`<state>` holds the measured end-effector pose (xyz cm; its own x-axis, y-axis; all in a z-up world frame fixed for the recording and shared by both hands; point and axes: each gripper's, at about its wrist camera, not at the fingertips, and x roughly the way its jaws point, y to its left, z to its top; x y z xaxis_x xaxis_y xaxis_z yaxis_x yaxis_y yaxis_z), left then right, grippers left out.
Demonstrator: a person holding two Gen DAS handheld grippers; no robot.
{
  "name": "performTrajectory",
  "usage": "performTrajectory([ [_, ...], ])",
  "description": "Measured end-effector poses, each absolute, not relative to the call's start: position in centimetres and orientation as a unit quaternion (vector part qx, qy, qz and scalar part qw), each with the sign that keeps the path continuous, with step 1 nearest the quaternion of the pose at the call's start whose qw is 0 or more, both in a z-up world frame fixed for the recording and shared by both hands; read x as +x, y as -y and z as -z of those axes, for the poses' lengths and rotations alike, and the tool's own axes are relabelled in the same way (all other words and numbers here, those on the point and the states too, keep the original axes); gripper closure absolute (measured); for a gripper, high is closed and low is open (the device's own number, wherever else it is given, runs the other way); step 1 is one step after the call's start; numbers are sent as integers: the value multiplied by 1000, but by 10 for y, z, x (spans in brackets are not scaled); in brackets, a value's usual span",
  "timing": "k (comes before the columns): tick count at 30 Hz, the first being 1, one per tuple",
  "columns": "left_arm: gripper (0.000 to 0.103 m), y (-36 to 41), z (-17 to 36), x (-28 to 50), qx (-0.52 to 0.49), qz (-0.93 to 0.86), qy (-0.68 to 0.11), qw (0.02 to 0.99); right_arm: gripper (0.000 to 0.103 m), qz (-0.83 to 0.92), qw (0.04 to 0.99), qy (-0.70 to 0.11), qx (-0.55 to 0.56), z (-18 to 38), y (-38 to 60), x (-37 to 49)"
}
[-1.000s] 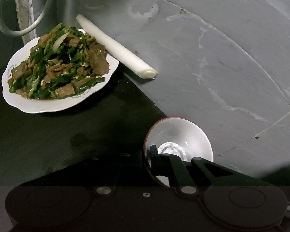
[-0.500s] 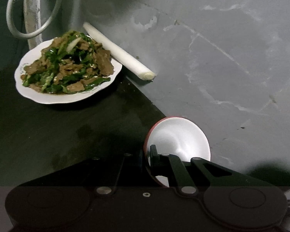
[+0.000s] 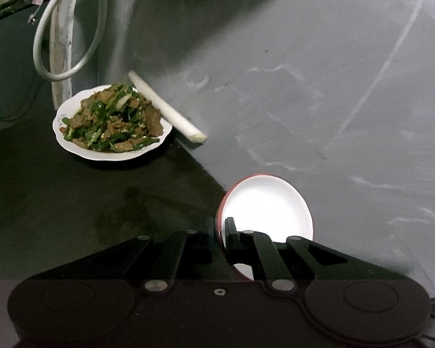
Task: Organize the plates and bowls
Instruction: 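Lift the second white bowl and carry it toward the steel bowl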
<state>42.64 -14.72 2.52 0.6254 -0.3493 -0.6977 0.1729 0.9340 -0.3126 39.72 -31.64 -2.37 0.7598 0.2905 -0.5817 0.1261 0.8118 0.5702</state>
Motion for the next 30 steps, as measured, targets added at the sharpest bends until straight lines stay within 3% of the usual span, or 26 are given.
performTrajectory([
  [12,96,143,-56,355,-125,174,-374,902,86,-53,906,-313,279,-20,317,323],
  [30,96,155,-52,269,-133,205,-385,890,86,-51,914,-311,257,-38,330,227],
])
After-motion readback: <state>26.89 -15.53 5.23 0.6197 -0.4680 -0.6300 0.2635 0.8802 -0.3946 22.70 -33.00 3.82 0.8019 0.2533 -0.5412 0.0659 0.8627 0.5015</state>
